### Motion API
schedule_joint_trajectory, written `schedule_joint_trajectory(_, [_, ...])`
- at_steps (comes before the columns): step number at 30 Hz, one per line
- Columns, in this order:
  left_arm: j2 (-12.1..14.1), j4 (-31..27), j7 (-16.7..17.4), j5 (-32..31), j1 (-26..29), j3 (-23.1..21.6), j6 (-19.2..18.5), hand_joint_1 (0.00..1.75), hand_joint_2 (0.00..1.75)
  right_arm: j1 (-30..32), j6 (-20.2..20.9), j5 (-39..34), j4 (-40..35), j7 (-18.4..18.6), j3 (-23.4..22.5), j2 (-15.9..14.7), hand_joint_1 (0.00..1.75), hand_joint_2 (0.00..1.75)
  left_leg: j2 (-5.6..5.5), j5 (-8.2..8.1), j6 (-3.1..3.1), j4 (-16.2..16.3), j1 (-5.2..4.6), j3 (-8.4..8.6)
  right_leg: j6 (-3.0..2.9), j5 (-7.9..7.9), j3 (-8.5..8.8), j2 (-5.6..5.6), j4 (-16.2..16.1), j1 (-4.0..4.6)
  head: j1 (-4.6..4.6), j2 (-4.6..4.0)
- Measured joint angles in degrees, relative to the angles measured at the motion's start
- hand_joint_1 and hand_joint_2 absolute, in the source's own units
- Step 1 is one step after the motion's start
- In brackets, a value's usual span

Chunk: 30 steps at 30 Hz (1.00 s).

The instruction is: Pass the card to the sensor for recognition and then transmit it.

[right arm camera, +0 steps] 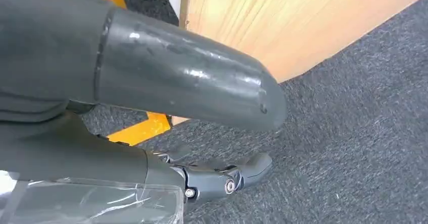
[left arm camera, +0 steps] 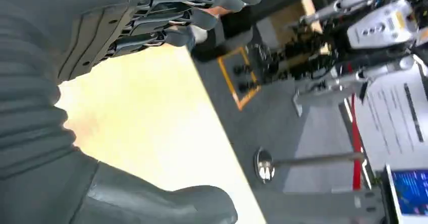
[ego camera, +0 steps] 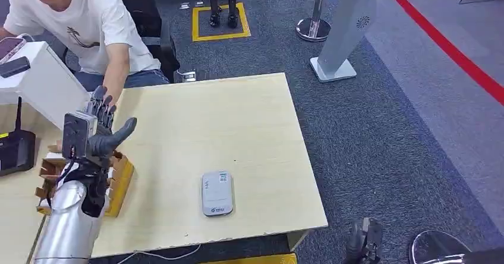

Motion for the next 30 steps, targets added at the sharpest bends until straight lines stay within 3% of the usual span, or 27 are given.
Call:
schedule_joint_trajectory(9, [-1.0, -6.1, -2.1, -2.5, 11.7, -3.7, 3.8, 0.00, 1.75, 0.9, 0.0, -0.6, 0.5, -0.4, 0.0, -0.5, 0.00, 0.00, -0.01, -0.03, 0.01, 0.0, 0.00, -0.02, 0.03, -0.03, 0.00, 0.00, 0.0, 0.00, -0.02, 0.00])
schedule_joint_trajectory(16, [-1.3, -9.4, -4.6, -13.9, 15.9, -4.1, 10.9, 0.00, 1.75, 1.5, 0.0, -0.8, 0.5, -0.7, -0.1, -0.8, 0.00, 0.00, -0.04, -0.03, 0.03, 0.0, 0.00, -0.03, 0.03, -0.03, 0.00, -0.04, 0.0, 0.00, 0.00, 0.00])
schedule_joint_trajectory(24, [0.2, -11.8, -2.3, -23.1, 12.8, -4.1, 12.5, 0.00, 1.75, 1.6, 0.2, -0.2, 0.4, -0.9, -0.1, -0.9, 0.00, 0.00, -0.09, 0.00, 0.02, 0.0, 0.01, -0.02, 0.03, -0.02, 0.02, -0.09, 0.0, 0.01, 0.00, 0.00])
schedule_joint_trajectory(30, [5.7, -11.3, 5.8, -37.8, 2.9, -4.2, 10.8, 0.00, 1.75, 1.4, 0.5, 0.0, 0.3, -1.5, -0.2, -1.0, 0.00, 0.00, -0.09, 0.07, -0.05, 0.0, 0.05, -0.01, 0.00, 0.01, 0.01, -0.08, 0.0, 0.04, 0.00, 0.00])
